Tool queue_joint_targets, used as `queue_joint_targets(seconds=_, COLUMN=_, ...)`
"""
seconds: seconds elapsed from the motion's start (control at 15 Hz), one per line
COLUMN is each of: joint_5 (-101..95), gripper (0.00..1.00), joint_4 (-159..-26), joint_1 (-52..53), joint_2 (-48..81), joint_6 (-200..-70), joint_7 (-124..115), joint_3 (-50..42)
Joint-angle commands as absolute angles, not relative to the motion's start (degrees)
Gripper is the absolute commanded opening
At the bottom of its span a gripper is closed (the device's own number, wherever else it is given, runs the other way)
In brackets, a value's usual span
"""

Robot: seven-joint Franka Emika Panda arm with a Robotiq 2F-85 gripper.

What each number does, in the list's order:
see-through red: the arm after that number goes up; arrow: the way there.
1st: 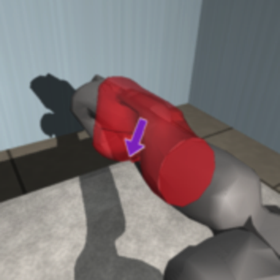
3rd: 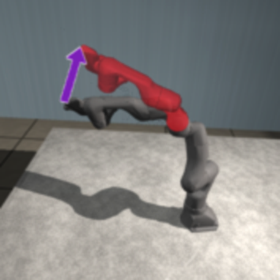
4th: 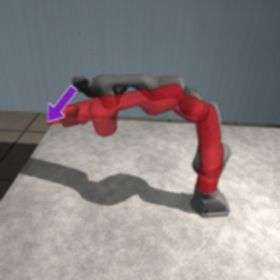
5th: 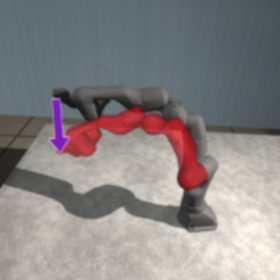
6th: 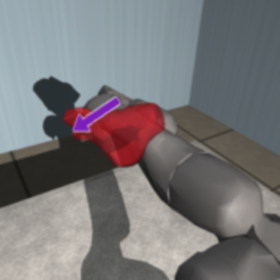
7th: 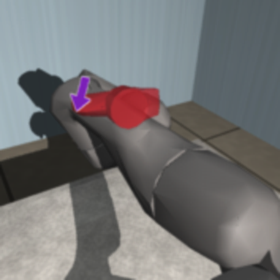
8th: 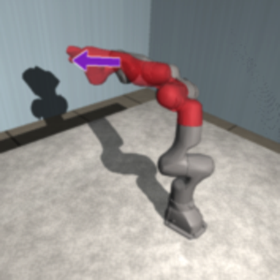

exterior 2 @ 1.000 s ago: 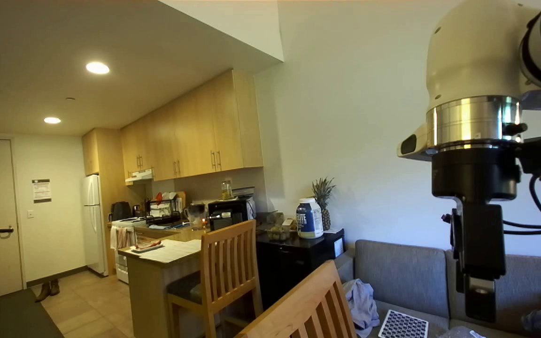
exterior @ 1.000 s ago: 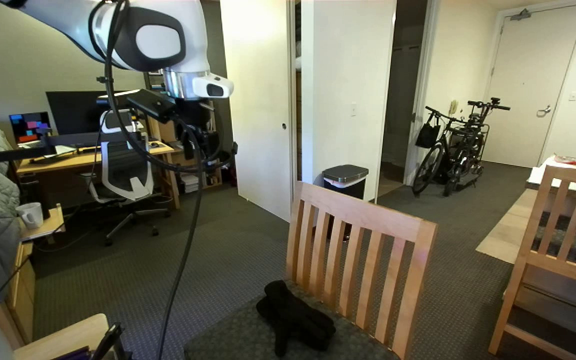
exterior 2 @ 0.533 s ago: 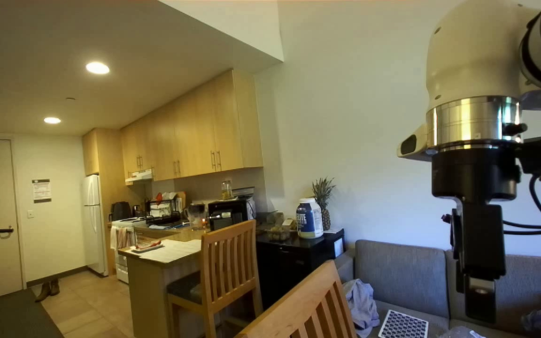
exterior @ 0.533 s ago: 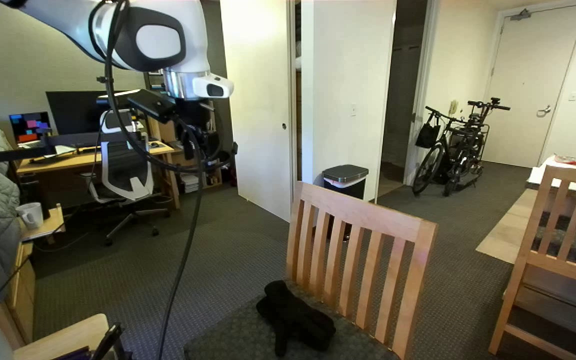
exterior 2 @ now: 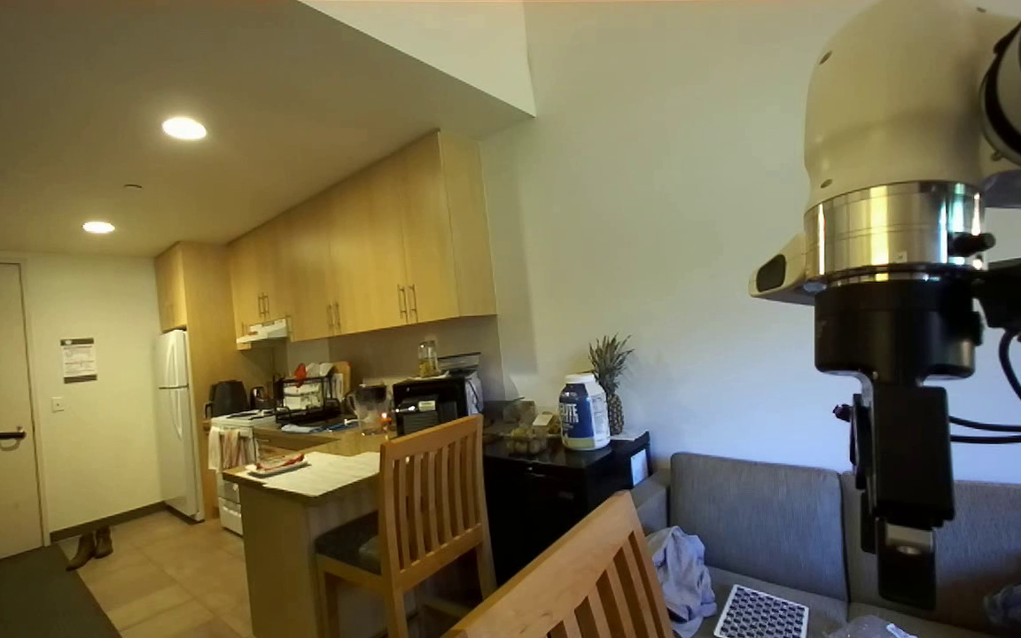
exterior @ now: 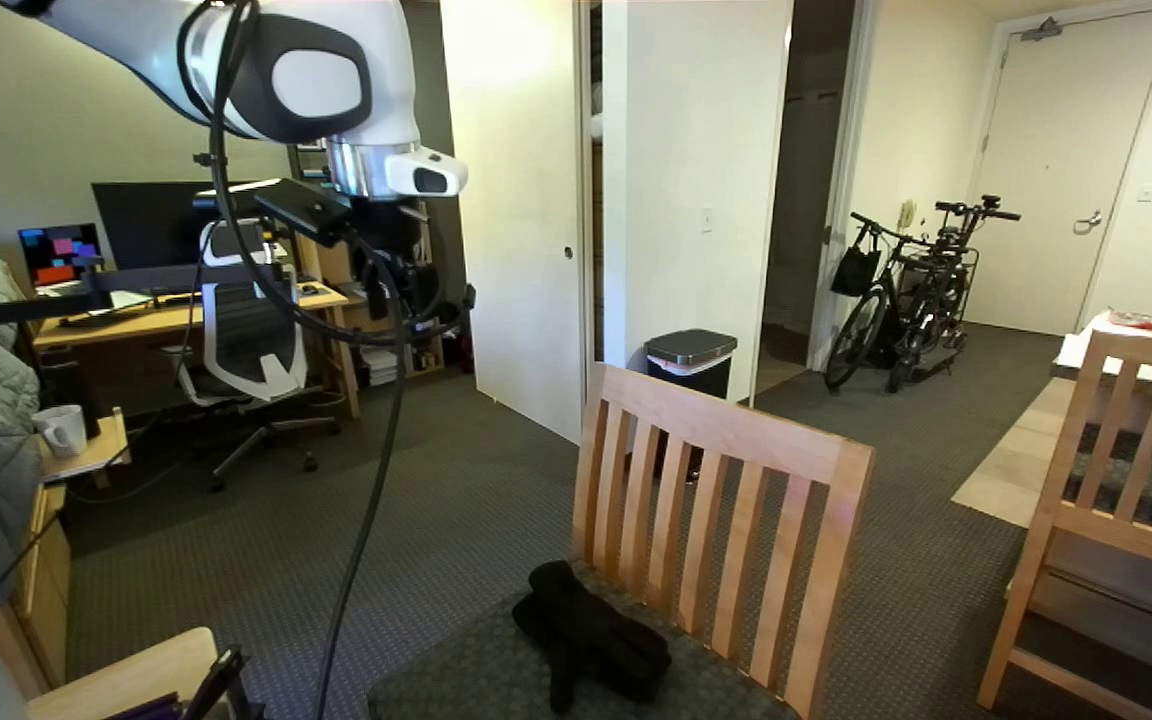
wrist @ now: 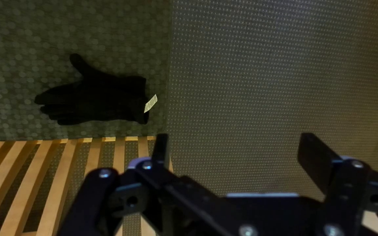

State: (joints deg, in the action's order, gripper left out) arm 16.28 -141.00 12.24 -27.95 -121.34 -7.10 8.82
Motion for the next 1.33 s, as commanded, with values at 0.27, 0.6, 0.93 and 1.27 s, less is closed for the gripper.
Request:
queue_joint_targets(seconds=0.27, joint_5=16.41, gripper=1.00, joint_4=-140.87, joint_1=11.92, joint_2=-27.95, joint_6=-121.15, joint_7=-7.01, joint_3=9.09)
queue_joint_targets(seconds=0.6, joint_5=16.32, gripper=1.00, joint_4=-140.93, joint_1=11.20, joint_2=-26.73, joint_6=-121.60, joint_7=-7.76, joint_3=8.88)
queue_joint_targets(seconds=0.93, joint_5=16.38, gripper=1.00, joint_4=-140.88, joint_1=9.91, joint_2=-24.04, joint_6=-121.89, joint_7=-7.86, joint_3=8.42)
queue_joint_targets(seconds=1.27, joint_5=16.17, gripper=1.00, joint_4=-140.51, joint_1=9.18, joint_2=-21.58, joint_6=-121.64, joint_7=-8.60, joint_3=8.31)
